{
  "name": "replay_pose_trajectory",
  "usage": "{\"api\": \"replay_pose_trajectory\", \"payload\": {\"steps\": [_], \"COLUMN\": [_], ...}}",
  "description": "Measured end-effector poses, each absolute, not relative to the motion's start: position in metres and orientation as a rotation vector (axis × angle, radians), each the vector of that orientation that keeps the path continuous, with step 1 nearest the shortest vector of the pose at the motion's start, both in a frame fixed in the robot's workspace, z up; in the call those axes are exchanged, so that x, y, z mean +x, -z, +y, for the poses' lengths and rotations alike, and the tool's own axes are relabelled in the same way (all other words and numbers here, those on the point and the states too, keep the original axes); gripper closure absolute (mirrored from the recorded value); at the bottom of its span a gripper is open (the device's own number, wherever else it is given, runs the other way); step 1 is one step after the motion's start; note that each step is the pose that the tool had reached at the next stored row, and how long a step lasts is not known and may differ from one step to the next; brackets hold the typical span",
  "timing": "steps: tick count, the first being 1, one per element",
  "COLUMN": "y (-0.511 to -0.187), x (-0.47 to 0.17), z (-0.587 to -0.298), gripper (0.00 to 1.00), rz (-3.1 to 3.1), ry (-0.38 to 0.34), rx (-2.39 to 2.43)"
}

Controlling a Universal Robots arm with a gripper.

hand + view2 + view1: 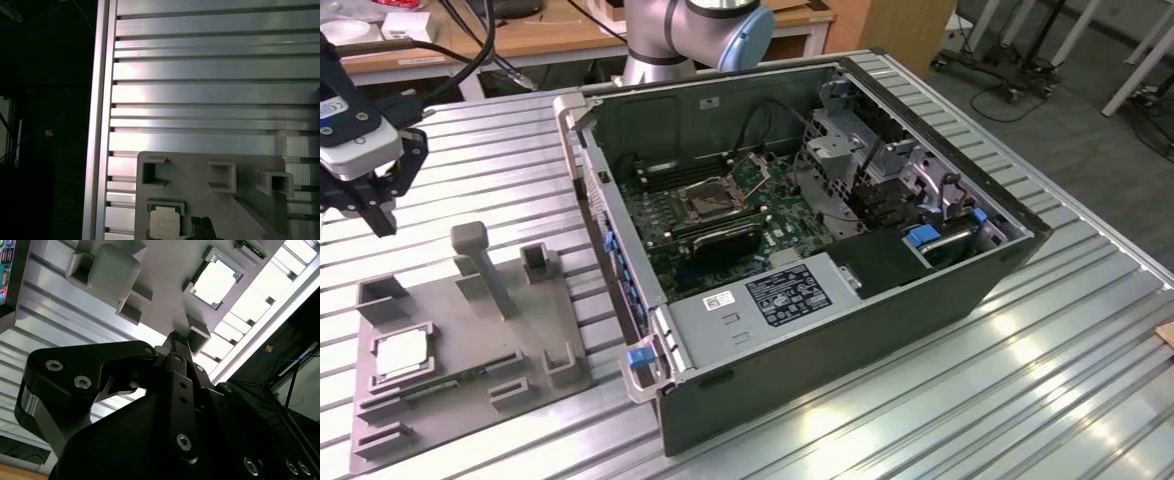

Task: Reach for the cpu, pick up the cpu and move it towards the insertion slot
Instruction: 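Reach for the cpu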

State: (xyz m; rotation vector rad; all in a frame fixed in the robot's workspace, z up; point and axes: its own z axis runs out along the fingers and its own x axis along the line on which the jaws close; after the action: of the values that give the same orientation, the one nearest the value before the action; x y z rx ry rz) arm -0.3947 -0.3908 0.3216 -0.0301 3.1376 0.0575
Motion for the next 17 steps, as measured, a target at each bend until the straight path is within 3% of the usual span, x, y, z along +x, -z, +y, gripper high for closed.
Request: {"api": "replay_pose_trajectory", "payload": {"steps": [17], "y": [-0.308], "x": [-0.398], "z": [-0.391], "gripper": [0.90], "rz": [3.138], "ry": [-0.056], "rx": [-0.030]}}
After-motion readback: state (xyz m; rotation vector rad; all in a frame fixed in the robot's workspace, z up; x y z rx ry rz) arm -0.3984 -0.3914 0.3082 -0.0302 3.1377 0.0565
